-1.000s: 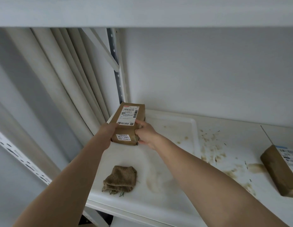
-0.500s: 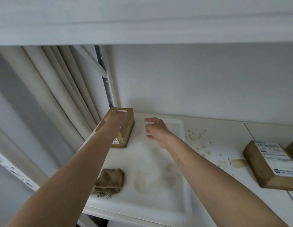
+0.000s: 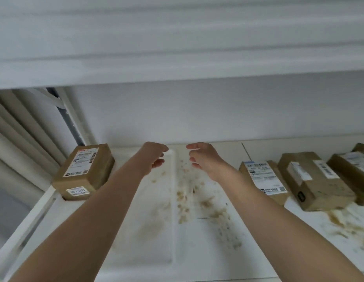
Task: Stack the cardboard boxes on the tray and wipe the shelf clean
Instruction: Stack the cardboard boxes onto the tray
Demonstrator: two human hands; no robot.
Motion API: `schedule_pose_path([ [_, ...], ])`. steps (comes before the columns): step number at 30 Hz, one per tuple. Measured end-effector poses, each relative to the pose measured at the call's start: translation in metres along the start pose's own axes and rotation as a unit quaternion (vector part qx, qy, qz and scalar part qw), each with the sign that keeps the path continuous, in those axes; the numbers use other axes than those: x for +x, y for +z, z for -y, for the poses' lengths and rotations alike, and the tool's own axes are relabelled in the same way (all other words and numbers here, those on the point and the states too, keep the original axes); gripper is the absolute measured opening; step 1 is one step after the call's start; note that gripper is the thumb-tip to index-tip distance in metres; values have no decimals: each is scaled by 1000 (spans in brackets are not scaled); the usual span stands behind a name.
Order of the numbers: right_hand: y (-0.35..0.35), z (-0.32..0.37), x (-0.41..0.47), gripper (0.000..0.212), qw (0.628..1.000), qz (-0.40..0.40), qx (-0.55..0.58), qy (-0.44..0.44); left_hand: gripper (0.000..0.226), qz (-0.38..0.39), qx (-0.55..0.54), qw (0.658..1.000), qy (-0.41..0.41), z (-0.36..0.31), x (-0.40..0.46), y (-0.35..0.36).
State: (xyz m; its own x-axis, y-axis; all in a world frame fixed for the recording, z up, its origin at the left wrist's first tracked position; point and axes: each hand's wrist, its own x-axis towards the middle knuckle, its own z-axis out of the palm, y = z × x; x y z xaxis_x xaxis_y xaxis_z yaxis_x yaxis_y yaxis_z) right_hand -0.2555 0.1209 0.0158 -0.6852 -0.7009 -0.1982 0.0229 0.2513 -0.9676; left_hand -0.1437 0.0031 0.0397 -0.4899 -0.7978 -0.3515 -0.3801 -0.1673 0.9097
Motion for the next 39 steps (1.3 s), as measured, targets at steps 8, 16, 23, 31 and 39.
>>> schedule_pose_path([
  [8,-100,-21,-2,27,998,-62,-25,22,12,87,5,996,-15,-10,-19,95],
  [16,-181,-44,-12,38,995,-74,-65,28,13,141,23,989,-32,-13,-34,166],
  [23,-228,-74,-17,8,992,-63,-72,77,9,98,-26,993,-56,-4,-42,214],
  [31,-237,-92,-28,36,987,9,-50,152,28,81,-9,990,-117,33,-58,223],
  [39,-230,-104,-37,25,984,-16,-9,176,26,139,7,984,-108,39,-58,215],
])
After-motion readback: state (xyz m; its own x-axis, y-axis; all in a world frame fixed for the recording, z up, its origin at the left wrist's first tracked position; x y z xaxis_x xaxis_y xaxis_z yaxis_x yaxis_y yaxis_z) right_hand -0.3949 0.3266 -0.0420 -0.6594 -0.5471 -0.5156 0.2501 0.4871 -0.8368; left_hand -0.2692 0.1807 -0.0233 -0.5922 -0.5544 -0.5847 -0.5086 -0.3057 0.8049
